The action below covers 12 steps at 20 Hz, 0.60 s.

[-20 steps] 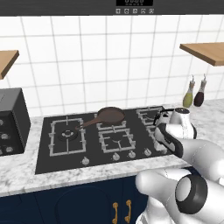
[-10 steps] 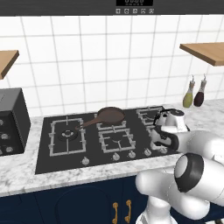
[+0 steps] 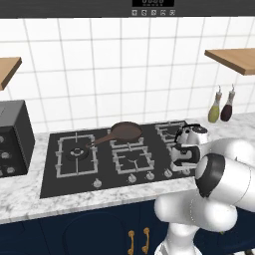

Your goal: Pick the kettle from the counter and place it on a stove burner. Then turn the burner on.

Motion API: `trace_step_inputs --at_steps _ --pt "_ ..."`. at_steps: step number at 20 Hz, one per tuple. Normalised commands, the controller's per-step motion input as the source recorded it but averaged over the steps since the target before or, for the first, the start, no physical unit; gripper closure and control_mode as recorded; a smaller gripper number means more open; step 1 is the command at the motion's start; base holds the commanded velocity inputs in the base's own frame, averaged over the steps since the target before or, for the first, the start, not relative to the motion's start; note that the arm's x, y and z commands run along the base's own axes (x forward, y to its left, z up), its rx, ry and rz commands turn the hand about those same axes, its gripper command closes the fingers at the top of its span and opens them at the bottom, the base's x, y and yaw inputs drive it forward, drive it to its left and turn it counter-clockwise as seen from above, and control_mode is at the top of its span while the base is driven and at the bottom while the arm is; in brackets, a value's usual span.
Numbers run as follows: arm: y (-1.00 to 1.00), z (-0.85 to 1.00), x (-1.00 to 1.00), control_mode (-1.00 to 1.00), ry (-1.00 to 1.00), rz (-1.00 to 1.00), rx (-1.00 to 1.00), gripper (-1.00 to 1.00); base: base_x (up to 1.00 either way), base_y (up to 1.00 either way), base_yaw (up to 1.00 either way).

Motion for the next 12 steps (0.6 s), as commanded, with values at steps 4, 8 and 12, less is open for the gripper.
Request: trace_step_inputs --at_steps 4,8,12 --pt "-0.05 -0.24 0.0 -1.0 -0.01 0.0 0.0 -1.0 0.0 0.0 0.0" --pt "0.0 -0.21 0.04 -1.0 0.0 0.0 0.0 -1.0 0.0 0.0 0.0" --pt "0.0 -0.23 0.14 -1.0 0.0 0.0 0.0 -1.0 0.0 0.0 0.0"
